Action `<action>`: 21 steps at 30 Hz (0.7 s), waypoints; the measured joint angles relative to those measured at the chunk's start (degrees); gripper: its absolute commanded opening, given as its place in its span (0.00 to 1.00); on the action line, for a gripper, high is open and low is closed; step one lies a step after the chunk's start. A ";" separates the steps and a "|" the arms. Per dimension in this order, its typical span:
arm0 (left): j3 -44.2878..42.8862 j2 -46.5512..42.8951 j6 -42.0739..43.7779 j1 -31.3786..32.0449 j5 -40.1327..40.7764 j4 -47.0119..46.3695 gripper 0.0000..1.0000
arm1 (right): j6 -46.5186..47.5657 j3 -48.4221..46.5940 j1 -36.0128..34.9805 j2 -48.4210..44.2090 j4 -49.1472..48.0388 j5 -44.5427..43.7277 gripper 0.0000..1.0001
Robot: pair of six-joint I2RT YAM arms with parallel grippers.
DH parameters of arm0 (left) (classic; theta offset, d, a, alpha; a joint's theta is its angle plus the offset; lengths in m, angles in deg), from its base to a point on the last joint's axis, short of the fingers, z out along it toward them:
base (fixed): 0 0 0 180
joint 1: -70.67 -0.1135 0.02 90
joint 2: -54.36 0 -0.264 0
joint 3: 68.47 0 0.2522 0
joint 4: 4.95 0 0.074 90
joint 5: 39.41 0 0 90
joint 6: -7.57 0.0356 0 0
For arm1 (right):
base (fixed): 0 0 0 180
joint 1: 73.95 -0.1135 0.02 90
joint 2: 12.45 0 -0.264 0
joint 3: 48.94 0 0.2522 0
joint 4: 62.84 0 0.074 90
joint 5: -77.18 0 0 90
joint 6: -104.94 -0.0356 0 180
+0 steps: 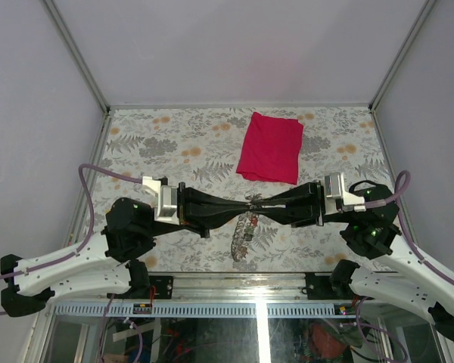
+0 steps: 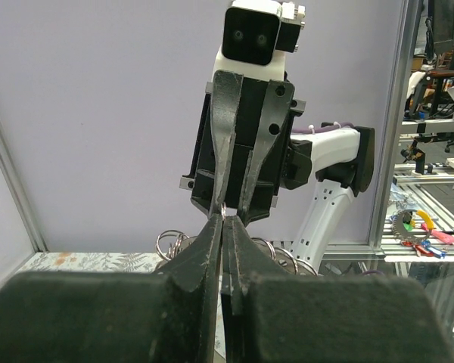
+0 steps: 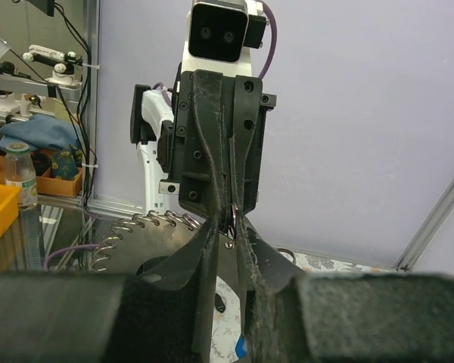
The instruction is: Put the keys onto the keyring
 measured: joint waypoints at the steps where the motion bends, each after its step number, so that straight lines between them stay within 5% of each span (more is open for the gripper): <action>1: 0.00 0.00 0.00 -0.02 0.02 0.00 0.00 | 0.02 0.00 0.00 0.00 0.02 0.00 0.11; 3: 0.00 0.00 0.02 -0.02 0.04 0.00 0.00 | 0.00 0.00 0.00 0.00 0.04 0.20 0.00; 7: 0.00 -0.02 0.02 -0.02 0.02 0.02 0.01 | -0.15 -0.09 -0.02 -0.02 0.83 0.59 0.00; 9: 0.00 -0.04 0.02 -0.02 0.07 0.13 0.13 | 0.59 -1.60 -0.02 0.13 3.78 0.59 0.00; 13: -0.04 -0.33 0.26 0.00 0.44 0.07 0.24 | 4.22 -8.48 -0.11 1.51 15.65 0.37 0.00; 21: -2.73 -1.49 1.99 0.00 0.85 6.19 0.26 | 14.86 -24.00 -0.11 5.97 43.69 -1.27 0.00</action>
